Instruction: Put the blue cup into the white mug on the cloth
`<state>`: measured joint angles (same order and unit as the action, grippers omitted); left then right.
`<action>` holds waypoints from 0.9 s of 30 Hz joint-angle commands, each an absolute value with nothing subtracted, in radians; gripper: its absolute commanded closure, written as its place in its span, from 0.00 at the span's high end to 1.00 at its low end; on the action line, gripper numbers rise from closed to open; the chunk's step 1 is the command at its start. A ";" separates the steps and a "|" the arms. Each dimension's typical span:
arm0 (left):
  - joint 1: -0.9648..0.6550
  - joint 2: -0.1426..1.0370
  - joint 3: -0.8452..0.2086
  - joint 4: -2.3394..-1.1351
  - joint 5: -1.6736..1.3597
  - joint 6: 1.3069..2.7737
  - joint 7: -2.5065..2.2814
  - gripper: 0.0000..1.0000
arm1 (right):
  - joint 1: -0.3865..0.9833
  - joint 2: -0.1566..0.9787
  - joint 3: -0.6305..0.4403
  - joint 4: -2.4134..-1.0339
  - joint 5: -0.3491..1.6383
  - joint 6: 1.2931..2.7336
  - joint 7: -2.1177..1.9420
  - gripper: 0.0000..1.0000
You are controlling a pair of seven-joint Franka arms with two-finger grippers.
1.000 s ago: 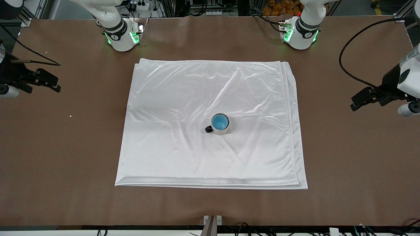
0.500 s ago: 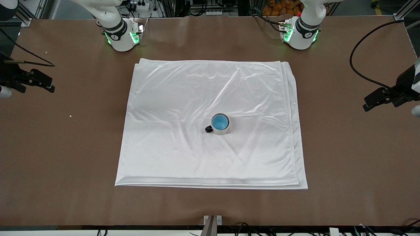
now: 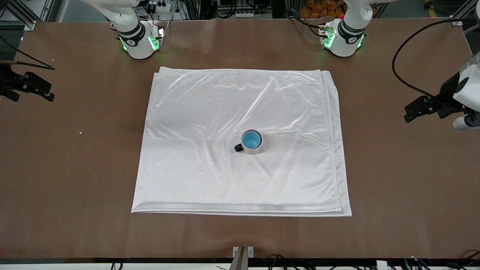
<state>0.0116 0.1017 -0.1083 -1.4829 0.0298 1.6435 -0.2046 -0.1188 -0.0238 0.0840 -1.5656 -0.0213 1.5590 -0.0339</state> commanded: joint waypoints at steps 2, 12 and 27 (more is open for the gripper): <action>-0.017 0.069 -0.091 -1.505 0.018 1.632 -0.213 1.00 | -0.130 -0.028 0.095 -1.557 -0.026 1.574 -0.038 1.00; -0.015 0.060 -0.071 -1.505 0.037 1.632 -0.106 1.00 | -0.132 -0.029 0.095 -1.565 0.004 1.612 -0.029 1.00; -0.014 0.063 -0.069 -1.500 0.037 1.629 -0.117 1.00 | -0.150 -0.026 0.095 -1.575 0.034 1.609 -0.026 1.00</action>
<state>-0.0086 0.0831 -0.0759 -1.4830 0.0301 1.6386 -0.1259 -0.1326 -0.0217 0.0823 -1.5669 0.0166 1.6061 -0.0306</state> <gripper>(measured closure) 0.000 0.000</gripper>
